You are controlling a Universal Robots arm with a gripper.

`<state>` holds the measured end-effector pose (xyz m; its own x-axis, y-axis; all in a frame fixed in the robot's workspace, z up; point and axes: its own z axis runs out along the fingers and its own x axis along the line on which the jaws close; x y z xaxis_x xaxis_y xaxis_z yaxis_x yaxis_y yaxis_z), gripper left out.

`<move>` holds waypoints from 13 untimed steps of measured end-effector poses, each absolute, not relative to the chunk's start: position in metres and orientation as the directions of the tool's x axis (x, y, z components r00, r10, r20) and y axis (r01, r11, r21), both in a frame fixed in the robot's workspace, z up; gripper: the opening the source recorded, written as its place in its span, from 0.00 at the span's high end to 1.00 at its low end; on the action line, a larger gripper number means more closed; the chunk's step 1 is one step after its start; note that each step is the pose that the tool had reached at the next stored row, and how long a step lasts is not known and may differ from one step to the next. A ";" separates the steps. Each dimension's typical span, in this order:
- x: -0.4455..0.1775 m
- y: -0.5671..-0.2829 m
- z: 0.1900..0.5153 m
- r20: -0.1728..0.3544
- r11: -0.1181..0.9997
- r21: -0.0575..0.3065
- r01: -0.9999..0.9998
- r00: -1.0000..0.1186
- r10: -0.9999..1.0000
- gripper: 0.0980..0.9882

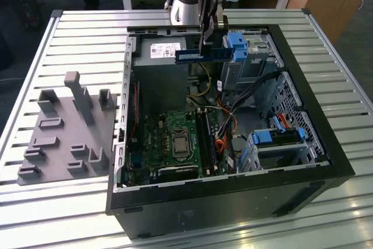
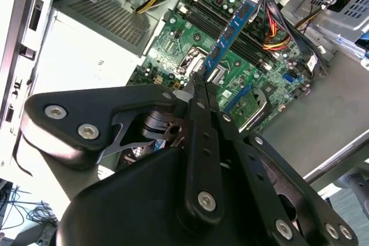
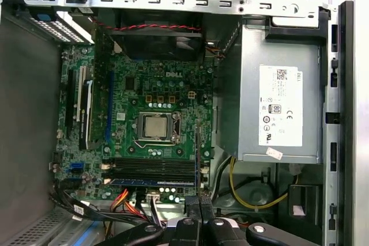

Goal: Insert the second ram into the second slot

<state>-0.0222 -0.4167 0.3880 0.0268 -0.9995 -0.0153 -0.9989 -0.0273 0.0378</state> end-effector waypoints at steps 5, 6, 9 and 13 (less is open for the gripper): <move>-0.022 -0.417 0.388 -0.015 -0.024 0.038 -0.999 0.024 -1.000 0.98; -0.022 -0.417 0.388 -0.015 -0.023 0.038 -0.999 0.022 -1.000 0.98; -0.022 -0.417 0.388 -0.015 -0.017 0.038 -0.999 0.017 -1.000 0.98; -0.022 -0.417 0.388 -0.015 -0.003 0.038 -0.999 0.003 -1.000 0.98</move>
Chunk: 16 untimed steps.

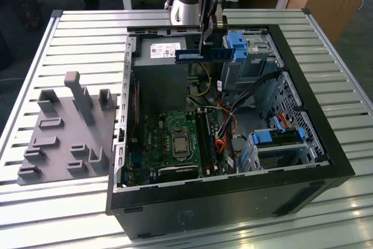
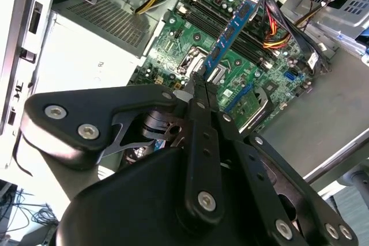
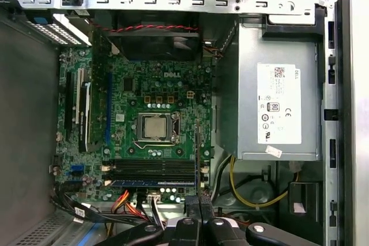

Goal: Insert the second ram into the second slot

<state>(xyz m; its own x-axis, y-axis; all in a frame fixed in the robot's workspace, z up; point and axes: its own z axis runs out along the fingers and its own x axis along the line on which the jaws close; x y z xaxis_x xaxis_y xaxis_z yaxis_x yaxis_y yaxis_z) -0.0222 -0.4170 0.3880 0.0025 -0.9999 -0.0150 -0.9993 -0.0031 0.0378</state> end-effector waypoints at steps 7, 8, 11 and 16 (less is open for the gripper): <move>-0.022 -0.420 0.388 -0.015 0.026 0.038 -0.999 -0.027 -1.000 0.98; -0.022 -0.421 0.388 -0.015 0.028 0.038 -0.999 -0.028 -0.999 0.98; -0.022 -0.423 0.388 -0.015 0.032 0.038 -0.999 -0.032 -0.999 0.98; -0.022 -0.424 0.388 -0.011 0.062 0.038 -0.997 -0.062 -0.998 0.98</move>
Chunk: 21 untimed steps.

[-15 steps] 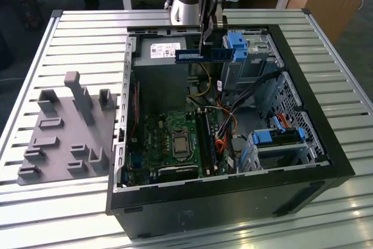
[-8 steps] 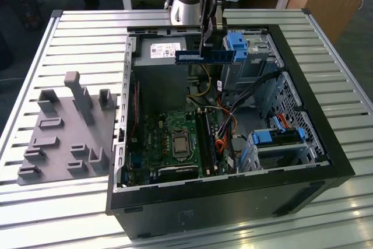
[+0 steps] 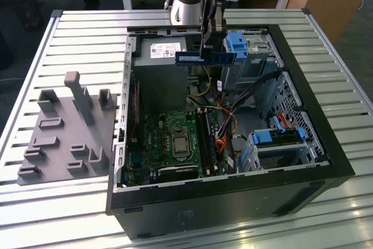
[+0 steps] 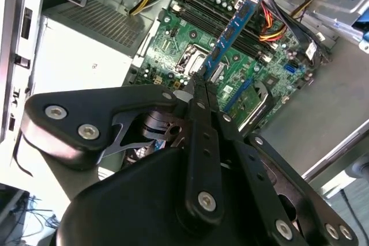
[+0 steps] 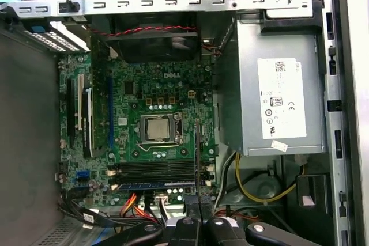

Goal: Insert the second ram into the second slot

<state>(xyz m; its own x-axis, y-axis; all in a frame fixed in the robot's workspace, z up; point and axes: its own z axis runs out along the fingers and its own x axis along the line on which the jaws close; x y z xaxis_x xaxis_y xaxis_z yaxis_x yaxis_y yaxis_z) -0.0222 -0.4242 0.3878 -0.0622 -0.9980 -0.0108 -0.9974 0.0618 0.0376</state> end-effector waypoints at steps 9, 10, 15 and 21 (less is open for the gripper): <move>-0.022 -0.424 0.387 -0.010 0.172 0.038 -0.984 -0.173 -0.985 0.98; -0.022 -0.424 0.387 -0.010 0.183 0.038 -0.982 -0.183 -0.983 0.98; -0.022 -0.424 0.387 -0.009 0.228 0.037 -0.973 -0.229 -0.973 0.98; -0.022 -0.424 0.387 -0.008 0.275 0.037 -0.961 -0.276 -0.961 0.98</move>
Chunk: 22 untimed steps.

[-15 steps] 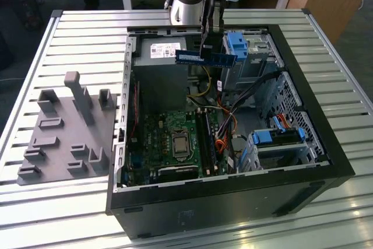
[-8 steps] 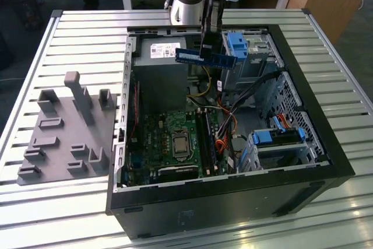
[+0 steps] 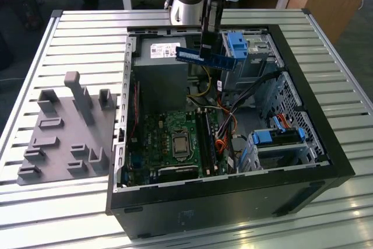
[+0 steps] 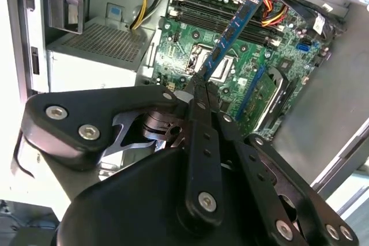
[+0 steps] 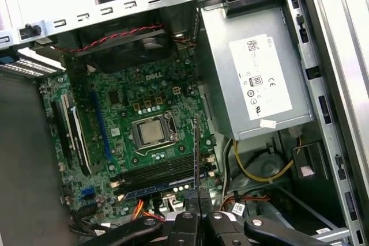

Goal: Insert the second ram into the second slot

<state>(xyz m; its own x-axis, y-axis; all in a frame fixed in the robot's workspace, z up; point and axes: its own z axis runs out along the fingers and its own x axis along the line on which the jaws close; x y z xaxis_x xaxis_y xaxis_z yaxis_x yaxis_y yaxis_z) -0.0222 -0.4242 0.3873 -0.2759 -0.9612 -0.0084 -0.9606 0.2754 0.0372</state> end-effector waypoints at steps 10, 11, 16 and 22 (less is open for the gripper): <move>-0.022 -0.424 0.387 -0.008 0.347 0.037 -0.937 -0.348 -0.938 0.98; -0.022 -0.424 0.387 -0.008 0.354 0.037 -0.935 -0.354 -0.935 0.98; -0.022 -0.424 0.387 -0.008 0.382 0.037 -0.924 -0.382 -0.924 0.98; -0.022 -0.424 0.387 -0.008 0.411 0.037 -0.911 -0.412 -0.911 0.98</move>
<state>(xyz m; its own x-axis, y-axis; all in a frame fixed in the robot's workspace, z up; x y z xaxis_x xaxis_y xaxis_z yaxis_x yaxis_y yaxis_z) -0.0222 -0.4242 0.3872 -0.4117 -0.9113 -0.0083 -0.9108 0.4112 0.0371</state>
